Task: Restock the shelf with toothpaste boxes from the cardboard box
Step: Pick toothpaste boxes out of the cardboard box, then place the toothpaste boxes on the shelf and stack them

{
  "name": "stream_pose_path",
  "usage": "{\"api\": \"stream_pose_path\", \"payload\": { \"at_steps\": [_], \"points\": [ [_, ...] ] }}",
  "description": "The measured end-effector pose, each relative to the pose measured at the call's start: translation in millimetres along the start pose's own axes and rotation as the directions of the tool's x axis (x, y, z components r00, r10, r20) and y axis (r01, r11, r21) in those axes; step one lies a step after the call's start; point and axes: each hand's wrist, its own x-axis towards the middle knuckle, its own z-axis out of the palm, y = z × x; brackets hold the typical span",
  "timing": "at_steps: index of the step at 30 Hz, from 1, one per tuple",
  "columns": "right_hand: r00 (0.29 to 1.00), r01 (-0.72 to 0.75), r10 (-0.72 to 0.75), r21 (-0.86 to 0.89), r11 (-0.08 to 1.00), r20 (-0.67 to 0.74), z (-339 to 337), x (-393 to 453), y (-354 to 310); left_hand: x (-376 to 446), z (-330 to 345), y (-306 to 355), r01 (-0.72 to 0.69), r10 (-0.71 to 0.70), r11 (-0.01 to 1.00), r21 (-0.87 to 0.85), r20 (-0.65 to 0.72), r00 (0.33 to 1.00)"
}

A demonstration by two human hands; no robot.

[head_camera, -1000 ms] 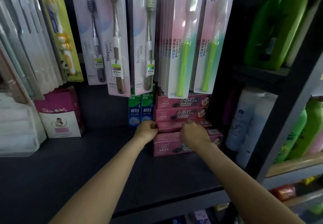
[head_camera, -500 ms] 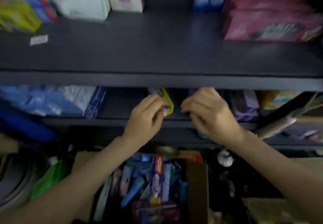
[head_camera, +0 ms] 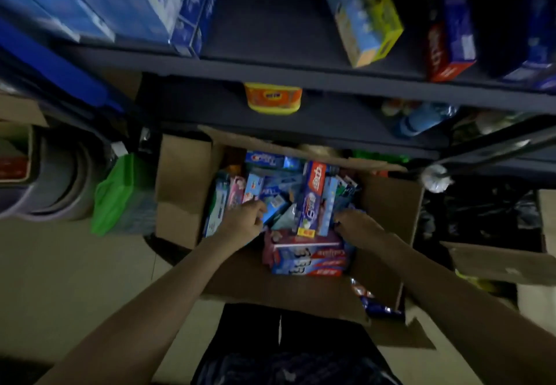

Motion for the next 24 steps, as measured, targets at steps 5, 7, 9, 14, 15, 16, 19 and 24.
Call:
{"api": "stream_pose_path", "payload": {
  "at_steps": [5, 7, 9, 14, 15, 16, 19, 24],
  "points": [
    [0.982, 0.178, -0.178, 0.014, 0.984, 0.058, 33.5, 2.3, -23.4, 10.8, 24.8, -5.1, 0.045, -0.045, 0.999, 0.004, 0.128, 0.991],
    [0.962, 0.257, -0.258, 0.023, 0.966, 0.087, 41.4, 5.3, -33.5, 10.5, 33.3, -7.1, 0.043, -0.044, 0.999, 0.012, 0.134, 0.990],
    [0.938, 0.335, -0.330, -0.035, 0.942, 0.108, 52.2, 9.0, -44.8, 9.8, 41.3, -10.3, 0.037, -0.038, 0.999, 0.008, 0.137, 0.990],
    [0.920, 0.389, -0.390, -0.039, 0.920, -0.030, 72.9, 23.4, -63.3, 14.8, 65.0, -24.2, 0.086, -0.080, 0.996, -0.011, 0.253, 0.964],
    [0.912, 0.403, -0.405, -0.038, 0.914, -0.071, 76.8, 27.4, -63.5, 16.4, 71.5, -27.7, 0.108, -0.097, 0.994, -0.018, 0.314, 0.945],
    [0.913, 0.395, -0.397, -0.041, 0.918, -0.094, 79.0, 30.0, -65.0, 17.2, 78.4, -30.1, 0.130, -0.114, 0.991, -0.017, 0.374, 0.921],
    [0.894, 0.436, -0.433, -0.003, 0.900, -0.117, 86.9, 36.7, -66.1, 18.1, 102.6, -37.7, 0.189, -0.168, 0.982, 0.001, 0.461, 0.871],
    [0.908, 0.380, -0.376, -0.015, 0.925, -0.185, 96.6, 33.3, -71.6, 23.5, 122.9, -40.4, 0.330, -0.260, 0.937, -0.115, 0.402, 0.878]
  ]
}}
